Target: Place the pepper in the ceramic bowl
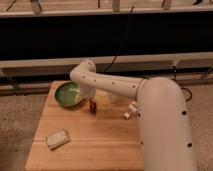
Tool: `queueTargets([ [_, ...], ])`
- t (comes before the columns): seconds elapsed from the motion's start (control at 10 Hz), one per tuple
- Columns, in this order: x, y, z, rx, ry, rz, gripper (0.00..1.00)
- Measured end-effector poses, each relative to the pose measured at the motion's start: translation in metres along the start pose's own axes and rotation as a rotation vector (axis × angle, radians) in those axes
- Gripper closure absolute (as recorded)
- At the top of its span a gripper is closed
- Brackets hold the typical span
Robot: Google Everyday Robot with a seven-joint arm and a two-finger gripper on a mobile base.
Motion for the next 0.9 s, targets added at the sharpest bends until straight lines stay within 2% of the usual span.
queueTargets([
  [0.4, 0.010, 0.020, 0.037, 0.001, -0.044, 0.002, 0.20],
  [0.7, 0.023, 0.032, 0.052, -0.015, -0.051, 0.020, 0.22],
  [0.9, 0.027, 0.034, 0.058, -0.033, -0.050, 0.018, 0.41],
])
